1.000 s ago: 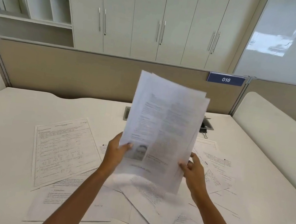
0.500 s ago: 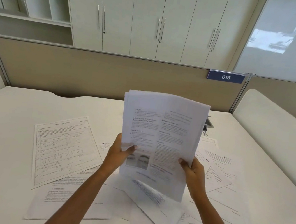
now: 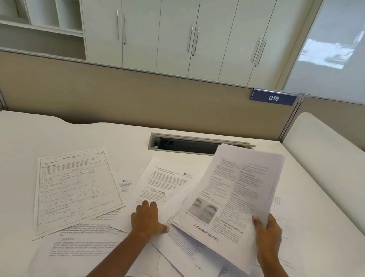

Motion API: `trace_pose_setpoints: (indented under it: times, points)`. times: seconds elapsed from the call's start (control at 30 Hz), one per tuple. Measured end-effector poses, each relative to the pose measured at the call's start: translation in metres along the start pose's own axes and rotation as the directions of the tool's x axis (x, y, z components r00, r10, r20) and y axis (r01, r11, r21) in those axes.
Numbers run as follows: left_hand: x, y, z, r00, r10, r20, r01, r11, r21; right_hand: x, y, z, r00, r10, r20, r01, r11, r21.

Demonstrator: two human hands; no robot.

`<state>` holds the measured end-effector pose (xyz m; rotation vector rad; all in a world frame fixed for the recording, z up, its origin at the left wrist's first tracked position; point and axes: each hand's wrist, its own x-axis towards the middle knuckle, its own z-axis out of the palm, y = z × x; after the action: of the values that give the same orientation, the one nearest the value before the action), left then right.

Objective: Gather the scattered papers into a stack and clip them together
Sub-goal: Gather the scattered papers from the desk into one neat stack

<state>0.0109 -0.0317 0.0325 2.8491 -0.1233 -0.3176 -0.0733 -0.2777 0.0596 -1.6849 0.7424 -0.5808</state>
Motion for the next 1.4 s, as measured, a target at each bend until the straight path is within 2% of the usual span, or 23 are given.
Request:
trace_pose_setpoints:
  times: [0.1, 0.2, 0.33, 0.43, 0.57, 0.63, 0.67, 0.73, 0.83, 0.93, 1.1, 1.2, 1.3, 1.4]
  points:
    - [0.003, -0.001, 0.000, 0.997, -0.062, 0.056, 0.068, 0.992, -0.109, 0.000, 0.005, -0.004, 0.999, 0.030, -0.010, -0.030, 0.999, -0.011]
    - [0.006, -0.004, 0.000, 0.993, -0.061, 0.101, 0.085, 0.964, -0.253, 0.002, 0.007, -0.006, 0.999, 0.049, -0.007, -0.049, 0.999, -0.003]
    - [0.008, -0.015, -0.010, 0.999, -0.047, 0.014, 0.049, 0.903, -0.426, 0.007, 0.010, -0.009, 0.994, 0.104, 0.019, -0.104, 0.994, 0.012]
    - [0.009, -0.028, -0.030, 0.975, -0.172, -0.142, 0.046, 0.776, -0.630, 0.009, 0.015, -0.012, 0.986, 0.155, 0.064, -0.156, 0.988, 0.005]
    - [0.011, -0.039, -0.067, 0.843, -0.402, -0.358, -0.025, 0.634, -0.773, 0.008, 0.025, -0.008, 0.973, 0.213, 0.093, -0.212, 0.977, -0.017]
    - [0.011, -0.040, -0.081, 0.786, -0.478, -0.393, -0.097, 0.533, -0.841, 0.005, 0.028, -0.003, 0.966, 0.230, 0.116, -0.230, 0.973, -0.017]
    - [0.011, -0.041, -0.086, 0.783, -0.492, -0.382, -0.122, 0.480, -0.869, 0.003, 0.028, 0.000, 0.962, 0.235, 0.139, -0.235, 0.972, -0.014]
    - [0.013, -0.039, -0.087, 0.824, -0.457, -0.336, -0.137, 0.414, -0.900, -0.001, 0.026, 0.007, 0.951, 0.241, 0.195, -0.246, 0.969, 0.005]
    - [0.013, -0.030, -0.073, 0.906, -0.331, -0.263, -0.101, 0.434, -0.895, -0.006, 0.020, 0.017, 0.923, 0.256, 0.287, -0.275, 0.961, 0.028]
    - [0.006, -0.018, -0.050, 0.957, -0.221, -0.190, -0.049, 0.521, -0.852, -0.009, 0.012, 0.027, 0.900, 0.254, 0.354, -0.290, 0.956, 0.051]
    - [-0.006, -0.011, -0.023, 0.982, -0.162, -0.096, 0.048, 0.706, -0.706, -0.011, -0.001, 0.032, 0.886, 0.238, 0.397, -0.292, 0.953, 0.082]
    - [-0.010, -0.012, -0.022, 0.982, -0.160, -0.100, 0.058, 0.760, -0.647, -0.011, -0.001, 0.028, 0.885, 0.227, 0.408, -0.287, 0.953, 0.092]
    - [-0.009, -0.013, -0.037, 0.984, -0.168, -0.063, 0.079, 0.722, -0.688, -0.010, 0.001, 0.025, 0.879, 0.222, 0.423, -0.284, 0.955, 0.089]
    - [-0.007, -0.014, -0.053, 0.993, -0.105, 0.054, 0.104, 0.552, -0.827, -0.013, -0.001, 0.024, 0.875, 0.193, 0.445, -0.260, 0.961, 0.093]
